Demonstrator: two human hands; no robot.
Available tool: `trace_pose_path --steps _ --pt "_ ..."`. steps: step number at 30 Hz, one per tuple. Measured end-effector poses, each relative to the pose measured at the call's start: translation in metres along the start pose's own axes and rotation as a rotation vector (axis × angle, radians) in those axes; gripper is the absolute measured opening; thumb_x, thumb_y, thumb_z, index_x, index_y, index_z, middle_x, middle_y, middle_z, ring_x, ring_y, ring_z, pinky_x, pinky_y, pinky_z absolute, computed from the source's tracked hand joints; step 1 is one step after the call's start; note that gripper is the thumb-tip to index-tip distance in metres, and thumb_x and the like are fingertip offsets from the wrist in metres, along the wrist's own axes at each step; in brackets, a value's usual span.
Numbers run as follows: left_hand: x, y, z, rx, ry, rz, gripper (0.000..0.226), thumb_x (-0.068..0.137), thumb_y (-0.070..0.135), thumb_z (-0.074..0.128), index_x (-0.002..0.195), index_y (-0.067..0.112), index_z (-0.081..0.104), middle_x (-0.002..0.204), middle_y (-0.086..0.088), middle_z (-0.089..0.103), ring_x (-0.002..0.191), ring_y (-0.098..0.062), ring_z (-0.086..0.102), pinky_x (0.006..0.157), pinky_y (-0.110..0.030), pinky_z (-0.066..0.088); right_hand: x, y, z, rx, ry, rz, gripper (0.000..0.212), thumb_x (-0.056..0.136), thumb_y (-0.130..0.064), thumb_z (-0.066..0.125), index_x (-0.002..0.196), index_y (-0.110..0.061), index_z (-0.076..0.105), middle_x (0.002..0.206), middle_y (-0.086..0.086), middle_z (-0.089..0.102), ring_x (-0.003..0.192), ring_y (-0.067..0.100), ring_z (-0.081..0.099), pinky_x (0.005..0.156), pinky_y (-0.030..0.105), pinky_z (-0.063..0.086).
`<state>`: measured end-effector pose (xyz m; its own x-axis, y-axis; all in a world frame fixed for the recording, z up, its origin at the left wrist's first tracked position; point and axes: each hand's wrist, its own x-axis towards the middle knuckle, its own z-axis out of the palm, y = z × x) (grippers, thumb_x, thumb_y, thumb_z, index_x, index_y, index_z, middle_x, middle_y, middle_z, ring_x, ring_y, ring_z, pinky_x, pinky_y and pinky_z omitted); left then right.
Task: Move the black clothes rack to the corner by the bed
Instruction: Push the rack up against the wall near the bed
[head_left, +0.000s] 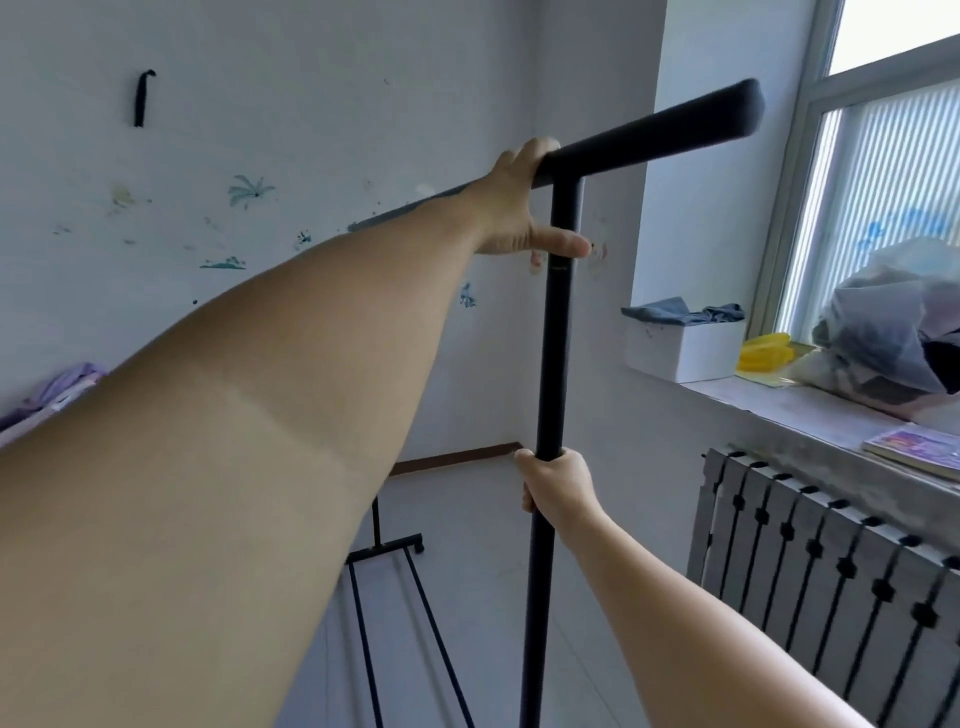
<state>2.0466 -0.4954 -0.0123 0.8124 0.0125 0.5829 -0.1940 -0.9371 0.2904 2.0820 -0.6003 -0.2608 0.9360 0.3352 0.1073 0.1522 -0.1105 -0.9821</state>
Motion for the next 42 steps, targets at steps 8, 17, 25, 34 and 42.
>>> trace_pose_path --steps 8,17,25,34,42 --pt "0.055 -0.069 0.026 0.030 -0.004 -0.101 0.114 0.056 0.063 0.074 0.146 0.032 0.011 0.153 -0.004 0.018 0.141 -0.025 0.026 0.111 -0.048 0.031 0.096 0.007 0.034 0.053 0.024 -0.015 0.019 0.076 -0.013 0.052 0.060 -0.016 0.044 0.045 -0.002 0.045 0.039 0.015 0.043 0.048 0.030 0.042" --pt "0.123 -0.144 0.063 -0.007 -0.002 -0.244 0.125 0.061 0.057 0.076 0.149 0.032 -0.010 0.162 -0.002 -0.004 0.149 -0.023 0.005 0.117 -0.047 0.021 0.208 0.015 0.067 0.003 0.003 -0.046 0.015 0.075 -0.017 0.050 0.062 -0.016 0.043 0.054 0.003 0.045 0.055 0.023 0.045 0.055 0.035 0.041" --pt "0.205 -0.227 0.095 -0.045 0.056 -0.351 0.125 0.066 0.045 0.079 0.149 0.025 -0.012 0.162 -0.001 -0.002 0.148 -0.022 0.007 0.115 -0.042 0.021 0.329 0.015 0.106 -0.081 -0.133 -0.019 0.015 0.076 -0.015 0.050 0.063 -0.015 0.044 0.058 0.004 0.050 0.052 0.020 0.045 0.053 0.031 0.040" --pt "0.263 -0.317 0.112 -0.021 0.146 -0.409 0.125 0.064 0.042 0.081 0.150 0.024 -0.008 0.162 0.000 0.002 0.148 -0.021 0.011 0.115 -0.037 0.020 0.435 0.014 0.152 -0.335 -0.283 -0.046 0.013 0.079 -0.017 0.056 0.071 -0.018 0.046 0.056 -0.002 0.048 0.048 0.014 0.046 0.046 0.024 0.039" --pt "0.302 -0.390 0.123 -0.030 0.178 -0.404 0.121 0.070 0.039 0.078 0.150 0.024 -0.012 0.162 -0.002 -0.003 0.149 -0.023 0.010 0.117 -0.039 0.019 0.496 0.014 0.193 -0.620 -0.330 -0.085 0.031 0.085 -0.003 0.054 0.116 -0.005 0.047 0.089 0.007 0.052 0.078 0.024 0.053 0.065 0.029 0.046"
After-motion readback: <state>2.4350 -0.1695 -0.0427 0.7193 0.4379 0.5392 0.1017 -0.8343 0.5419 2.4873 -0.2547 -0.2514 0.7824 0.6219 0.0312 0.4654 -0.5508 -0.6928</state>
